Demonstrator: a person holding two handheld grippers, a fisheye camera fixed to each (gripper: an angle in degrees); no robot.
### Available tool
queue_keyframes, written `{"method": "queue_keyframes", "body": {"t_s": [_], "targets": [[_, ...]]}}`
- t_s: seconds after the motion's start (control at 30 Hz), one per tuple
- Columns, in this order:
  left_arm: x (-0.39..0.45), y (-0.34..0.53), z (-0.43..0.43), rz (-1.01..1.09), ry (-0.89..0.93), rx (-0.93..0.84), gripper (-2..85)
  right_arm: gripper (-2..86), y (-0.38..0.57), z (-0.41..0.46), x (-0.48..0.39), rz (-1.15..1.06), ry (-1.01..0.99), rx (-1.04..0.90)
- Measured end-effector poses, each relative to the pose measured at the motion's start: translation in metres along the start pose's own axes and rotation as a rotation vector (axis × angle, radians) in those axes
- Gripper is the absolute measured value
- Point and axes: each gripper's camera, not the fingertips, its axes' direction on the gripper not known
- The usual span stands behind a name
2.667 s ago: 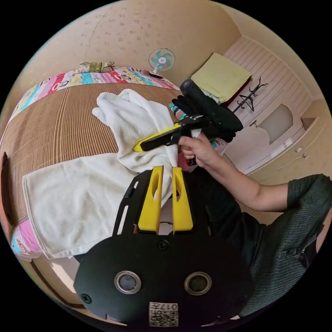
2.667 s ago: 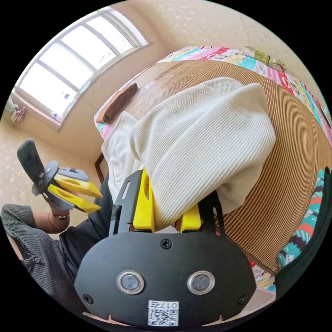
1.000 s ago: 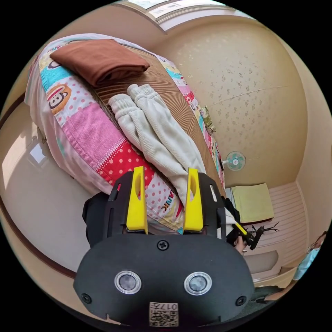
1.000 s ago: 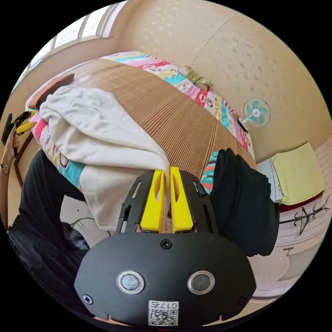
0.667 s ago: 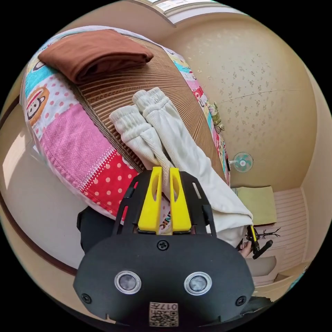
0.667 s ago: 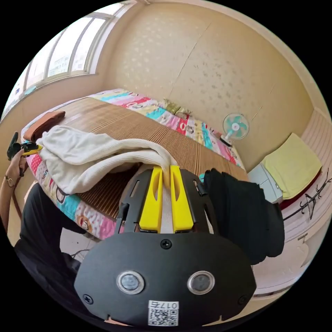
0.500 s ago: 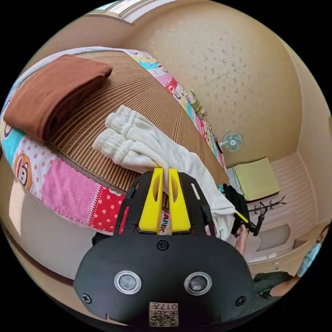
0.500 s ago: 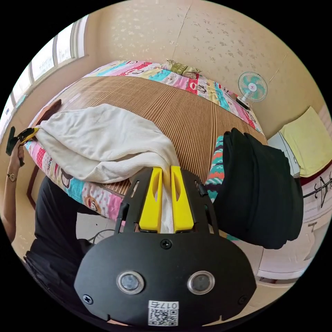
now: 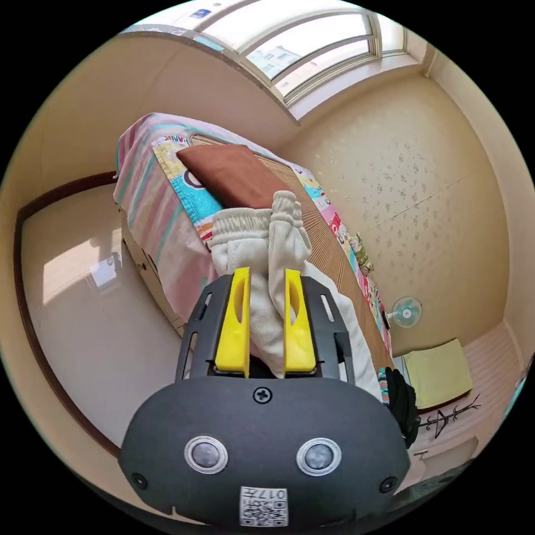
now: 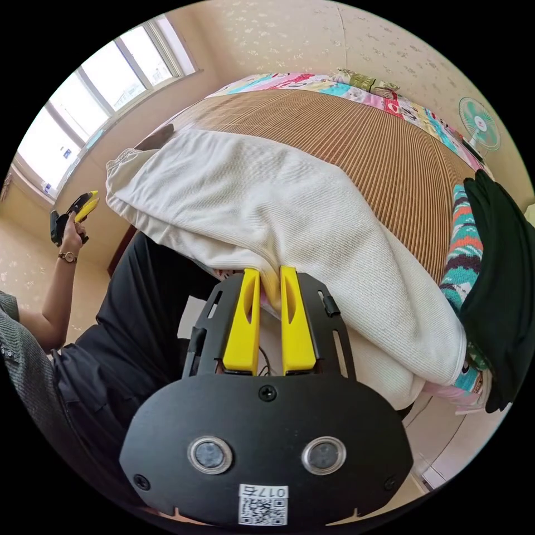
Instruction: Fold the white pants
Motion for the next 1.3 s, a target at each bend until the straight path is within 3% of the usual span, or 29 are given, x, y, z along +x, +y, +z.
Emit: {"method": "queue_keyframes", "body": {"t_s": [0.1,0.27,0.37,0.47,0.63,0.7,0.77,0.87,0.97,1.03,1.1,1.17,1.27,1.3], "targets": [[0.041,-0.011,0.023,0.093,-0.100,-0.058,13.2,7.4,0.002,-0.021,0.011,-0.006,-0.029,0.037],[0.032,-0.036,0.076,0.047,-0.259,-0.120,13.9,7.9,0.019,-0.061,0.029,-0.006,-0.074,0.122],[0.055,-0.047,0.074,0.098,-0.075,-0.133,3.6,7.0,0.039,-0.084,0.045,0.038,-0.072,0.165],[0.124,-0.075,0.053,0.269,0.105,-0.058,2.5,5.1,0.061,-0.113,0.065,0.085,-0.098,0.260],[0.174,-0.141,0.103,0.315,0.096,-0.046,6.0,6.2,0.052,-0.118,0.085,0.114,-0.207,0.326],[0.150,-0.165,0.182,0.206,0.105,-0.336,11.8,7.6,0.044,-0.112,0.085,0.130,-0.226,0.309],[0.118,-0.158,0.202,0.086,0.116,-0.399,15.6,8.9,0.043,-0.111,0.083,0.126,-0.233,0.304],[0.092,-0.130,0.143,0.128,0.195,-0.216,15.2,10.8,0.048,-0.110,0.079,0.097,-0.207,0.262],[0.062,-0.077,0.063,0.187,0.035,-0.058,14.8,12.2,0.041,-0.101,0.067,0.038,-0.153,0.206],[0.029,-0.045,0.025,0.103,-0.114,0.031,15.3,13.3,0.010,-0.091,0.045,-0.051,-0.162,0.185],[-0.030,-0.004,-0.018,-0.090,-0.132,0.164,16.1,14.8,-0.030,-0.078,0.019,-0.153,-0.231,0.165],[-0.070,0.013,-0.030,-0.221,-0.085,0.186,16.5,16.4,-0.076,-0.052,-0.014,-0.256,-0.289,0.108],[-0.116,0.014,-0.005,-0.368,0.049,0.047,18.9,16.3,-0.152,0.020,-0.076,-0.417,-0.331,-0.119],[-0.120,0.006,0.010,-0.350,0.123,-0.007,18.8,11.5,-0.175,0.048,-0.097,-0.470,-0.291,-0.245]]}}
